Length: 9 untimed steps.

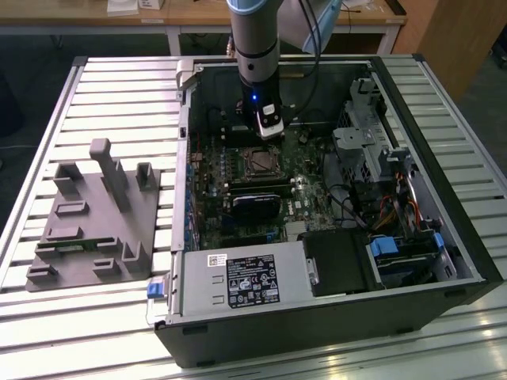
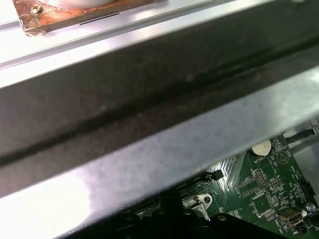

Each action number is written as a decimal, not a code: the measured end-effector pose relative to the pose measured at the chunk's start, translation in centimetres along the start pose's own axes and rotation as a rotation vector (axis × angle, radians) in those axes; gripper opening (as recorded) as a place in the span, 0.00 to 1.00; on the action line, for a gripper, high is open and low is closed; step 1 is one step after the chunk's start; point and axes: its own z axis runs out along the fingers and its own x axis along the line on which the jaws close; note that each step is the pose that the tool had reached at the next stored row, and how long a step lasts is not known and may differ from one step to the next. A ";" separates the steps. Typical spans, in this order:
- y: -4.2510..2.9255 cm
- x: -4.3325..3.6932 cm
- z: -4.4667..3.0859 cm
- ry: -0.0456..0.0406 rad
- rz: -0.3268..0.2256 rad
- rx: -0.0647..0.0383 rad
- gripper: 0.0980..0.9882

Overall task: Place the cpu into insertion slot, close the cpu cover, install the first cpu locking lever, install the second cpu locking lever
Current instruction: 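Install the first cpu locking lever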

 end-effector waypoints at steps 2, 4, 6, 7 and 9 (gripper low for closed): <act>-0.02 0.01 0.05 -0.0002 0.000 0.000 0.01; -0.03 0.01 0.08 -0.0004 0.000 0.001 0.01; -0.03 0.01 0.13 -0.0006 0.000 0.001 0.01; -0.01 0.02 0.19 -0.0005 0.000 -0.001 0.01; -0.02 0.02 0.17 -0.0006 0.000 0.000 0.01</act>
